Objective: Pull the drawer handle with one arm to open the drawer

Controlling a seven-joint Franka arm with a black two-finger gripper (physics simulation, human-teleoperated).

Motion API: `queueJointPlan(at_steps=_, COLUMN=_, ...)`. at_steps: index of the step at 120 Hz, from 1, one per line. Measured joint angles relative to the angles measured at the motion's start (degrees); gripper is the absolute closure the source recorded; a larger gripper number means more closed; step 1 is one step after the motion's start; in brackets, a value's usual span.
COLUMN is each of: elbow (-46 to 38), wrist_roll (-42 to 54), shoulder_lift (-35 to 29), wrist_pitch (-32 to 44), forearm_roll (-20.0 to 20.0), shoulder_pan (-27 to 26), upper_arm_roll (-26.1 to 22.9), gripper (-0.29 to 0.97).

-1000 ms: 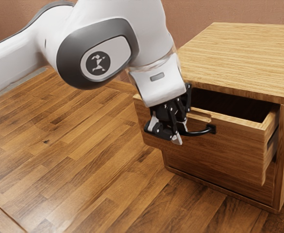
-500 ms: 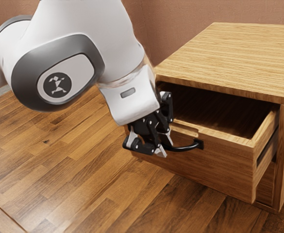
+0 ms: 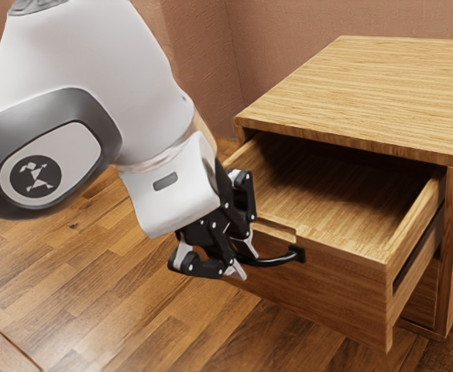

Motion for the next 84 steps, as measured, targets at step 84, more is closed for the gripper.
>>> queueJointPlan(at_steps=84, elbow=1.7, wrist_roll=0.1, shoulder_lift=-11.9, wrist_pitch=-0.7, forearm_roll=-4.2, shoulder_pan=0.0, upper_arm_roll=-2.3, gripper=0.40)
